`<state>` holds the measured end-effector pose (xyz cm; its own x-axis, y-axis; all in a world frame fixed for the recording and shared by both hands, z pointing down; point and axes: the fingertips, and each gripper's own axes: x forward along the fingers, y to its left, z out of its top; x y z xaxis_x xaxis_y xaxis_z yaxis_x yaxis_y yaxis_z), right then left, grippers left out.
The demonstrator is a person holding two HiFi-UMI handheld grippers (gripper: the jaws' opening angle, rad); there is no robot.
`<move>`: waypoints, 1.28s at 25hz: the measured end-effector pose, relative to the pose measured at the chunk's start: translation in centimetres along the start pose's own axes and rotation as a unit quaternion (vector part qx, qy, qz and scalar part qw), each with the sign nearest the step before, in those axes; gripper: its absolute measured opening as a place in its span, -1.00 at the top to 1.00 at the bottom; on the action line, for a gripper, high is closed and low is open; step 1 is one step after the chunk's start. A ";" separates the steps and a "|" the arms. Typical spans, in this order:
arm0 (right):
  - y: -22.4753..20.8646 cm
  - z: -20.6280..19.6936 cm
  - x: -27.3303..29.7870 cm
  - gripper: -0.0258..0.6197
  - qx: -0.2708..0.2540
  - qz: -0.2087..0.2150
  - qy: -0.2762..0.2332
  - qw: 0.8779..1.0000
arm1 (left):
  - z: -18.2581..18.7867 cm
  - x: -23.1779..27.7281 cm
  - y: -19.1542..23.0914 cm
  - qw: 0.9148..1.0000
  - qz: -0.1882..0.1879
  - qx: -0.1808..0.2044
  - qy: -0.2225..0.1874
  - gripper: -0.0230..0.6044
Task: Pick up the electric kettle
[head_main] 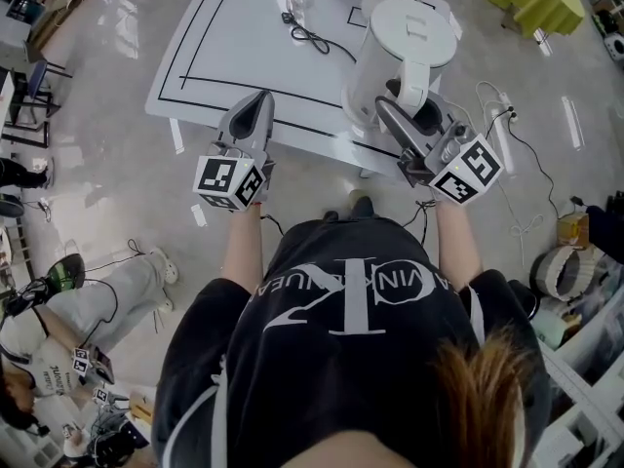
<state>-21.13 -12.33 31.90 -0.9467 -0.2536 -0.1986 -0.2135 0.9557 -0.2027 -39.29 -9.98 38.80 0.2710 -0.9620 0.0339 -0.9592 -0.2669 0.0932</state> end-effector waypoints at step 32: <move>-4.2 2.6 -8.2 0.49 -0.033 -0.142 -0.014 0.989 | -0.5 5.8 -4.0 0.997 -0.081 -0.007 0.007 0.90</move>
<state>-11.82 -14.65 31.89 -0.8398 -0.5159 -0.1689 -0.4858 0.8531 -0.1901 -33.80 -14.45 39.07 0.4235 -0.9053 0.0319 -0.9015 -0.4177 0.1129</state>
